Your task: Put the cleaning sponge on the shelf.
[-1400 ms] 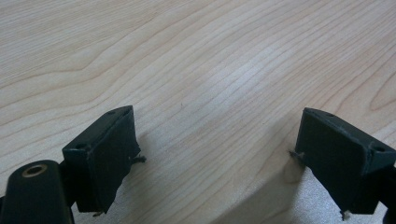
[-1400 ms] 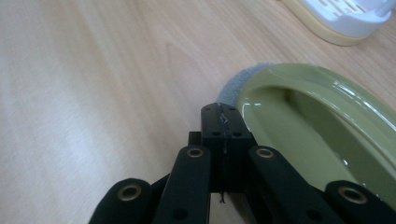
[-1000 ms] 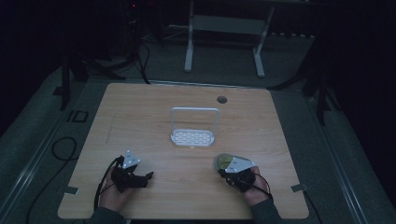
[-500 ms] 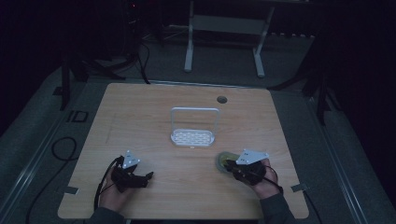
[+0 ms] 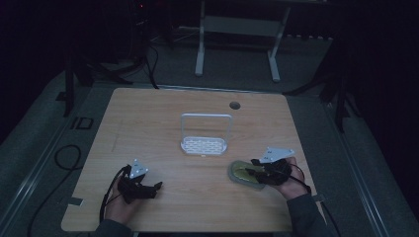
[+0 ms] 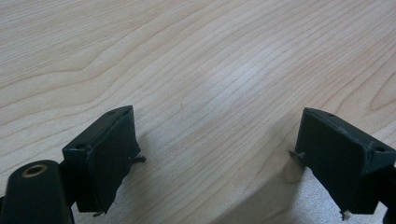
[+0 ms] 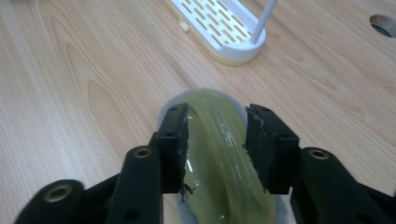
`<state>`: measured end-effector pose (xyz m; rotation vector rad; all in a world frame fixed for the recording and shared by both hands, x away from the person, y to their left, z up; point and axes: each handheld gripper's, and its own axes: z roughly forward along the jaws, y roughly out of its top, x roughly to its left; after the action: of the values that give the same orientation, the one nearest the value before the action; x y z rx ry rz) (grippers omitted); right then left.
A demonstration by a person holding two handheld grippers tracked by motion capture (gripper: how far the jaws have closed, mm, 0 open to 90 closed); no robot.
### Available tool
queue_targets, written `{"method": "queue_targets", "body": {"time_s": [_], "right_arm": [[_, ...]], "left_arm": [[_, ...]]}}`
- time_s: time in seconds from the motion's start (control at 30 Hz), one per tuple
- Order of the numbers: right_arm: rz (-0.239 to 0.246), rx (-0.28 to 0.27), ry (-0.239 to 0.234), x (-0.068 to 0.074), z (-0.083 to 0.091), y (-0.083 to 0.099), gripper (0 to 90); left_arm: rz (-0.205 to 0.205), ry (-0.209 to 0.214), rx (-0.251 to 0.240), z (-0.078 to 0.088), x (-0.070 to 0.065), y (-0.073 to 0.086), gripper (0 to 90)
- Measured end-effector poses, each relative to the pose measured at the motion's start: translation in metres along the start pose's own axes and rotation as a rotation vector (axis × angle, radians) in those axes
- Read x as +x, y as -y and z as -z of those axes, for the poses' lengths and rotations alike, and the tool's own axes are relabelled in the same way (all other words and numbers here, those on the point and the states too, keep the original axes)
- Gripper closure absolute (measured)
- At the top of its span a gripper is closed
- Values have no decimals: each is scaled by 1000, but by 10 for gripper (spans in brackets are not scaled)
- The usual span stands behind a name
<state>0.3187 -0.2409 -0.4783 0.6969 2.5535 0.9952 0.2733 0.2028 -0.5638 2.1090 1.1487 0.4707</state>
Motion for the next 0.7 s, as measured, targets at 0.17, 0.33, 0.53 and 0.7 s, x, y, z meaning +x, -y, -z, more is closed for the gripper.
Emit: {"method": "queue_targets", "body": {"time_s": [0.17, 0.33, 0.53, 0.7], "right_arm": [[9, 32, -4, -8, 1, -2, 539], [24, 62, -13, -15, 4, -5, 528], [47, 113, -20, -23, 3, -8, 523], [75, 154, -41, -25, -1, -10, 521]], "left_arm": [[0, 0, 0, 0, 0, 0, 128], [2, 0, -1, 0, 0, 0, 128], [2, 0, -2, 0, 0, 0, 128], [1, 0, -1, 0, 0, 0, 128]]}}
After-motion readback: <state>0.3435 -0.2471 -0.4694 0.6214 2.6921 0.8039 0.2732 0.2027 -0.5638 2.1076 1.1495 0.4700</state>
